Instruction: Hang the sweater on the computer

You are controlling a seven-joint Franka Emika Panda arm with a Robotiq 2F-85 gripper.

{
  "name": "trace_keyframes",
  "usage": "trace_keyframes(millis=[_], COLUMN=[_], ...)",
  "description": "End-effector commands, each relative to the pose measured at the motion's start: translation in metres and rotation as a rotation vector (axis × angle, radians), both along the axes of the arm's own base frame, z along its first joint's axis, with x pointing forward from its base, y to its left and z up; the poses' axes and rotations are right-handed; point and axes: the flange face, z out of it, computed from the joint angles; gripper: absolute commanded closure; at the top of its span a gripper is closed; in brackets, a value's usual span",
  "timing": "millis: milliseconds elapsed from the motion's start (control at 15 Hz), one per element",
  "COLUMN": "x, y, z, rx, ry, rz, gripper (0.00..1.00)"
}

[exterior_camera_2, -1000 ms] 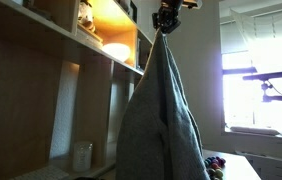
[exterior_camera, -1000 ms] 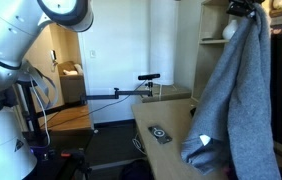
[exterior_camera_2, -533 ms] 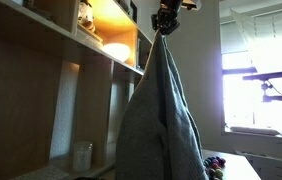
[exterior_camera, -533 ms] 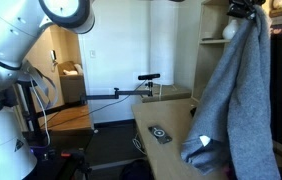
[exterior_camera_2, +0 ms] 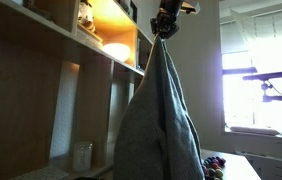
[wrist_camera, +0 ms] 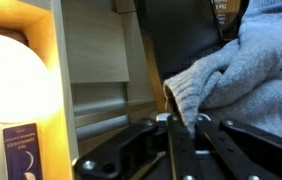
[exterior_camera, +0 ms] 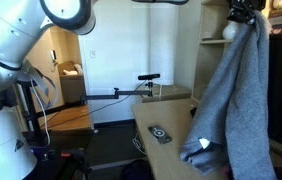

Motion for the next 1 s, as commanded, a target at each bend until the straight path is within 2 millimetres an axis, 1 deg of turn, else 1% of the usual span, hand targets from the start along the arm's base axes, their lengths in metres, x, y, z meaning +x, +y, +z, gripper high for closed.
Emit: trace_keyframes(millis=[0, 133, 267, 333, 467, 800, 933], x=[0.003, 0.006, 0.013, 0.015, 0.019, 0.025, 0.027], y=[0.002, 0.005, 0.007, 0.009, 0.01, 0.002, -0.004], z=[0.004, 0.004, 0.009, 0.011, 0.013, 0.011, 0.008], rx=[-0.003, 0.011, 0.052, 0.047, 0.072, 0.124, 0.138], ry=[-0.039, -0.081, -0.177, -0.218, -0.281, -0.355, -0.369], rz=[0.015, 0.018, 0.026, 0.026, 0.033, -0.015, -0.074], gripper=[0.97, 0.97, 0.97, 0.97, 0.97, 0.97, 0.97])
